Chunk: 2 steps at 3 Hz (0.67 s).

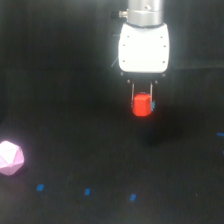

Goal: Pick up the red object from the table

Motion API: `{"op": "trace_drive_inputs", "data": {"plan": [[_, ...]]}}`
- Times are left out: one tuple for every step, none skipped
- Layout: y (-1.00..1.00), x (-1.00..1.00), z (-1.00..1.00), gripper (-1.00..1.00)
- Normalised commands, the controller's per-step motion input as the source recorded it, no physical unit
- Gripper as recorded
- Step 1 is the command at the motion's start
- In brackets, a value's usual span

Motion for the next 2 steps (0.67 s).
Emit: {"op": "trace_drive_inputs", "data": {"plan": [[0.14, 0.46, -0.41, -1.00], [-0.27, 0.32, -0.49, -1.00]]}}
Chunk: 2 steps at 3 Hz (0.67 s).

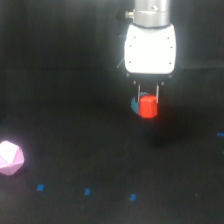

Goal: Pick up the red object from the table

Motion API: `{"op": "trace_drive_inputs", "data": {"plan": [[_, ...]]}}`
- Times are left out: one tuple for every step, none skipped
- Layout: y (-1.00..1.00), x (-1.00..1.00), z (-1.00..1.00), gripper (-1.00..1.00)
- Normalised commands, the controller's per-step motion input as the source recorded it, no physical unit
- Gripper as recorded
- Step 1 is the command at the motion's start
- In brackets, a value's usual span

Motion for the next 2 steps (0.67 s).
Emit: {"op": "trace_drive_inputs", "data": {"plan": [[-0.01, 0.61, 0.48, -0.80], [0.65, -0.02, 0.34, -1.00]]}}
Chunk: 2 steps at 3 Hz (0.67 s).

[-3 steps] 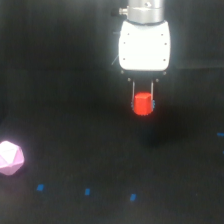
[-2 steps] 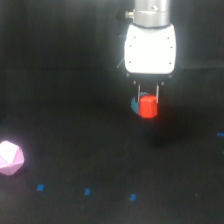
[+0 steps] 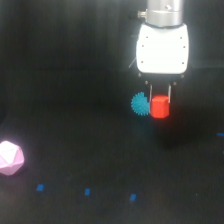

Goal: Pick up the red object from the table

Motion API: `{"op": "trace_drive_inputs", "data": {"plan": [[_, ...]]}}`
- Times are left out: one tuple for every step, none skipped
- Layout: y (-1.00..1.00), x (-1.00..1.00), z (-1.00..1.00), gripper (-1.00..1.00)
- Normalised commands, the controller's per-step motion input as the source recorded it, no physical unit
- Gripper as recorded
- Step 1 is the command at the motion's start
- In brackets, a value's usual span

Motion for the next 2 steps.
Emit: {"op": "trace_drive_inputs", "data": {"plan": [[0.31, -0.36, 0.56, -1.00], [-0.45, -0.23, 0.12, -1.00]]}}
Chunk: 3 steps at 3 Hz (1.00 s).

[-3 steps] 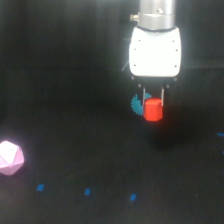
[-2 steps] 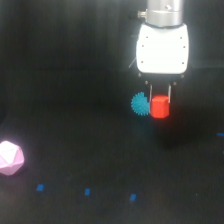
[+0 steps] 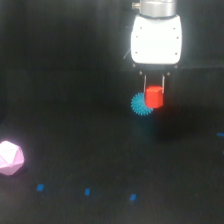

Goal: Pick up the red object from the table

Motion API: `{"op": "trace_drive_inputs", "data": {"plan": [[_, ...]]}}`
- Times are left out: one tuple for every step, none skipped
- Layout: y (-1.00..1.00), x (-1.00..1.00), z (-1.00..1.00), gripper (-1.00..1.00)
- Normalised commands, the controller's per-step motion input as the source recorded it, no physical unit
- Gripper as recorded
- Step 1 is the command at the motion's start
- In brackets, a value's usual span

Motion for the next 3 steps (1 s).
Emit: {"op": "trace_drive_inputs", "data": {"plan": [[-0.03, 0.12, 0.79, -1.00], [0.07, -0.05, -0.24, -0.88], [-0.13, -0.08, -0.23, -0.89]]}}
